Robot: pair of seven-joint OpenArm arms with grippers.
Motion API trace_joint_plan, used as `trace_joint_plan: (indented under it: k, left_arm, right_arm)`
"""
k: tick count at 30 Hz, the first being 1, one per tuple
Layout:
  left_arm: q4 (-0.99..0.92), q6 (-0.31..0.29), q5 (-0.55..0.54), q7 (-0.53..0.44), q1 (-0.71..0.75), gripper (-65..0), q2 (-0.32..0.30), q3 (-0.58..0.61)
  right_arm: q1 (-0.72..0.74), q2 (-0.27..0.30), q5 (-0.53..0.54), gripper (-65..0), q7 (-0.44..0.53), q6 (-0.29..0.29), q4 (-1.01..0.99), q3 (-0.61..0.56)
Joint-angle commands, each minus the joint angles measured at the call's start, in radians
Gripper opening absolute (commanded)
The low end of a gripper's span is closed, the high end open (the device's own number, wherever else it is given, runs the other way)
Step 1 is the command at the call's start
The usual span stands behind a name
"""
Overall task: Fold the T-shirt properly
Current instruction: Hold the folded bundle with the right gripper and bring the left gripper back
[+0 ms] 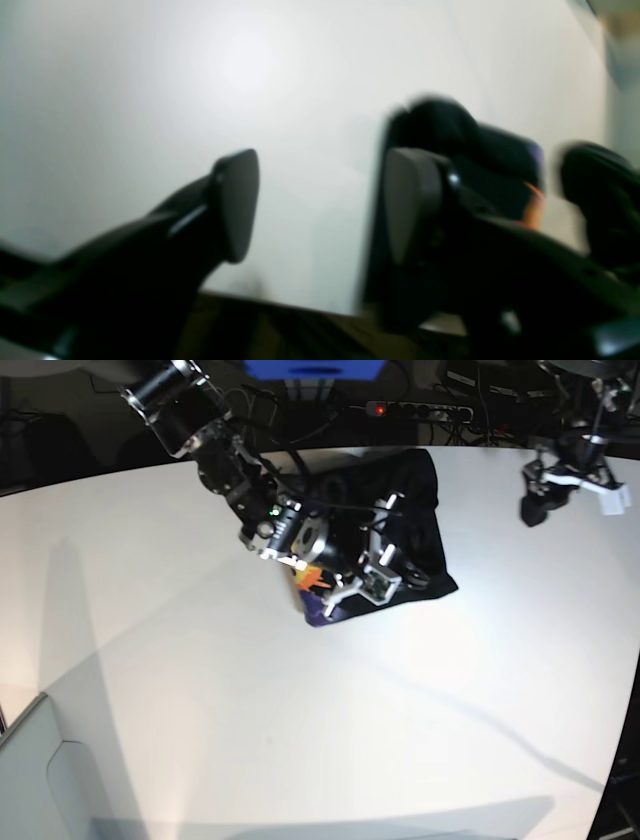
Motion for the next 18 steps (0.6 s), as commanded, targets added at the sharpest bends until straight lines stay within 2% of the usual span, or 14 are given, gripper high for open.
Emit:
trace_joint_plan:
  k: [1, 5, 13, 15, 18]
  left_arm:
    - [0.011, -0.003, -0.018, -0.012, 0.004, -23.6, 0.004, 0.021]
    - [0.011, -0.003, 0.042, -0.02, 0.005, -22.2, 0.055, 0.156]
    - [0.009, -0.003, 0.105, -0.023, 0.004, -22.4, 0.088, 0.314]
    - [0.009, -0.003, 0.105, -0.023, 0.004, -25.7, 0.088, 0.346]
    - [0.006, -0.003, 0.105, -0.023, 0.005, -35.8, 0.09, 0.363]
  right_arm:
    - [0.014, 0.002, 0.015, -64.5, 0.03, 0.0, 0.02, 0.004]
    - [-0.003, 0.037, 0.016, -64.4, 0.029, 0.0, 0.035, 0.025]
    - [-0.037, 0.038, 0.016, -64.4, 0.029, 0.0, 0.055, 0.128]
    - [-0.045, 0.052, 0.016, -64.4, 0.029, 0.0, 0.055, 0.131]
    - [-0.049, 0.058, 0.016, -64.4, 0.029, 0.0, 0.055, 0.131]
